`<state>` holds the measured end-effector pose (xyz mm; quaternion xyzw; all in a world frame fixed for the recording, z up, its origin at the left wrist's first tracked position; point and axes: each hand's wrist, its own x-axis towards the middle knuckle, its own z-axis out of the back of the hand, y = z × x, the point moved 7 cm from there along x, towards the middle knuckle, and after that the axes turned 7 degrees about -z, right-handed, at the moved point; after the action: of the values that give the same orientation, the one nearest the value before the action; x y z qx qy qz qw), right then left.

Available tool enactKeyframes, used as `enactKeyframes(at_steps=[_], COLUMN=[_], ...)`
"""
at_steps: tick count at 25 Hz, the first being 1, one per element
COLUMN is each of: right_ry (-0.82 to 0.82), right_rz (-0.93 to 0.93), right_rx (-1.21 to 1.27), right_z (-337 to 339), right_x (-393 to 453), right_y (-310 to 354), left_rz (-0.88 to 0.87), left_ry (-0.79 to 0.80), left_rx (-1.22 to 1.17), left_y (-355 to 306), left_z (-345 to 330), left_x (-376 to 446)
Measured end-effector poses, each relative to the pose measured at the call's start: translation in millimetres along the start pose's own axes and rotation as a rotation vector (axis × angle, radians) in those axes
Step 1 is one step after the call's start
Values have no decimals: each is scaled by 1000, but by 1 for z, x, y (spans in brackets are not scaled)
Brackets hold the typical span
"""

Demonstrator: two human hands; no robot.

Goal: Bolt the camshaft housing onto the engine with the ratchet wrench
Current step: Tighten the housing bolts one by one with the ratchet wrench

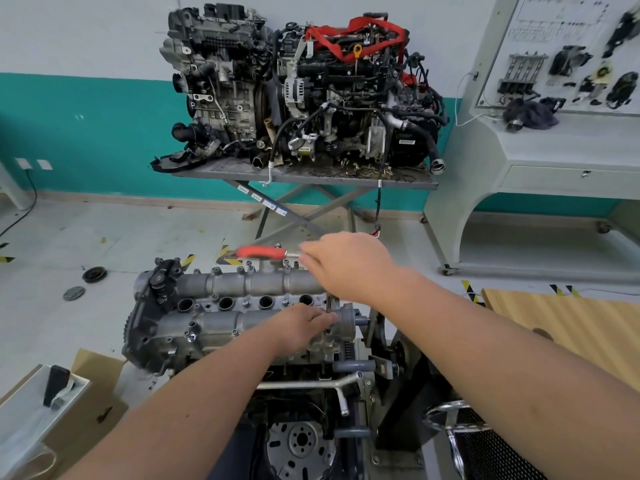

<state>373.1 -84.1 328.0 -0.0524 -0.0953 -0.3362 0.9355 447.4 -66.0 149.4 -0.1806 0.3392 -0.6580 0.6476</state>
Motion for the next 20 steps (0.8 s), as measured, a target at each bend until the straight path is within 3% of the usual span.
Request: enactKeyframes(at_steps=[2,4,6,10,12,14,17,19,20], right_ry=[194,329,335,36,-103,-180,-333,-442,-409], right_rz=[-365,-681,-783,-729,-602,-450,-50,171,240], right_rx=[462,1218,1793,2238,2132,1638,941,458,330], right_z=[-9,-30,-42,-53,-58,-59,-38,-20,-14], right_x=[8,-3,-15,-24,-33,-44,-44,-44,-43], right_y=[-20,-22,-10,-15,-21,-22,-9,3,7], left_rz=[-32,-44,-32,-42,-41,-41,-52,-34,-62], left_ry=[12,11,4,7,-2,-7,11,-86,-125], left_rx=[2,22,17,-3,12,13,83,-86,-135], left_y=[-4,-7,-7,-8,-6,-4,-1,-5,-11], left_z=[-1,0,1,0,1,2,-1,1,2], left_x=[-1,-2,-2,-1,0,1,3,-2,-3])
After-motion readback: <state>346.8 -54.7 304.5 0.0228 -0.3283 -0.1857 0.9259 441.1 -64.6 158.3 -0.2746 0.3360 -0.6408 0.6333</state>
